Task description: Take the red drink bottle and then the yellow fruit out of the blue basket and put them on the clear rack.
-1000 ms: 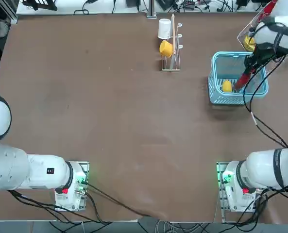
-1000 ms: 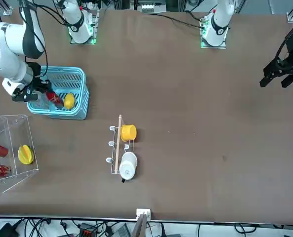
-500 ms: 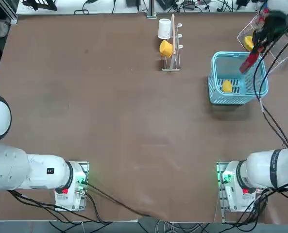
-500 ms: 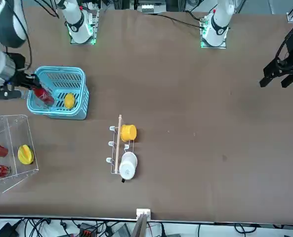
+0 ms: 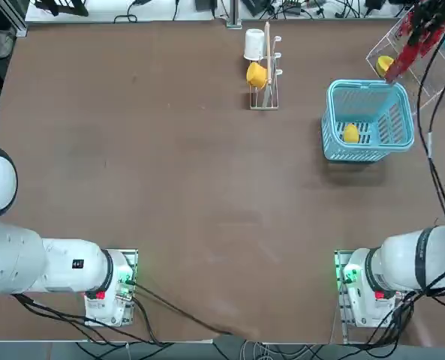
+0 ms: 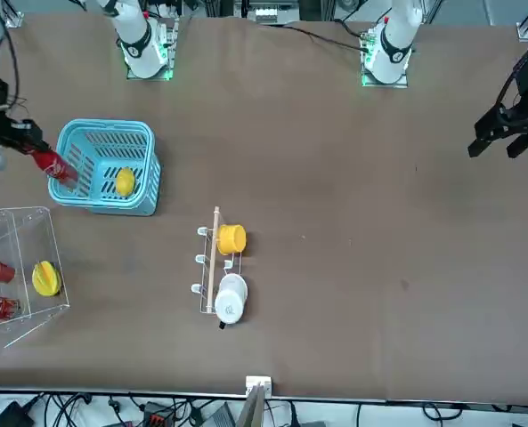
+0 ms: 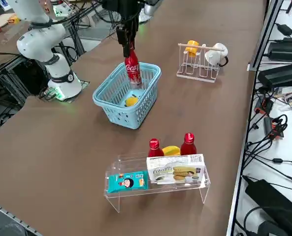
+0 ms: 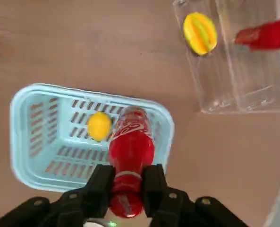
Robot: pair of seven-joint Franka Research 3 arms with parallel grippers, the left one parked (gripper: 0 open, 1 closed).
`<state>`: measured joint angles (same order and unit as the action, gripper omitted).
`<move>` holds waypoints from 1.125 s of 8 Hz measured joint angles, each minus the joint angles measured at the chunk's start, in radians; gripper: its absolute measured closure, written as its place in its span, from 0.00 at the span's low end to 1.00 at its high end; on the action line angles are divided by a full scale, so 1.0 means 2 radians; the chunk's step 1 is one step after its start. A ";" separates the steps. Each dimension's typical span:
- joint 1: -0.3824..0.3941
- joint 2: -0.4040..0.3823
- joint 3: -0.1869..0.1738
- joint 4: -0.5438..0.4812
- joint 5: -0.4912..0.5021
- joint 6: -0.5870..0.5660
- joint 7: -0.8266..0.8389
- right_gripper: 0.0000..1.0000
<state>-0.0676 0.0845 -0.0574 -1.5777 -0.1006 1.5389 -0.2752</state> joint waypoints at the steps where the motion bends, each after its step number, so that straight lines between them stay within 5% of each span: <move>1: -0.012 0.018 -0.005 0.018 -0.016 -0.001 -0.049 0.63; 4: -0.071 0.068 -0.010 0.051 -0.024 0.026 -0.194 0.63; 9: -0.160 0.141 -0.011 0.055 -0.025 0.164 -0.415 0.63</move>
<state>-0.3868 0.3665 -0.0796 -1.4669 -0.1504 1.8675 -1.1061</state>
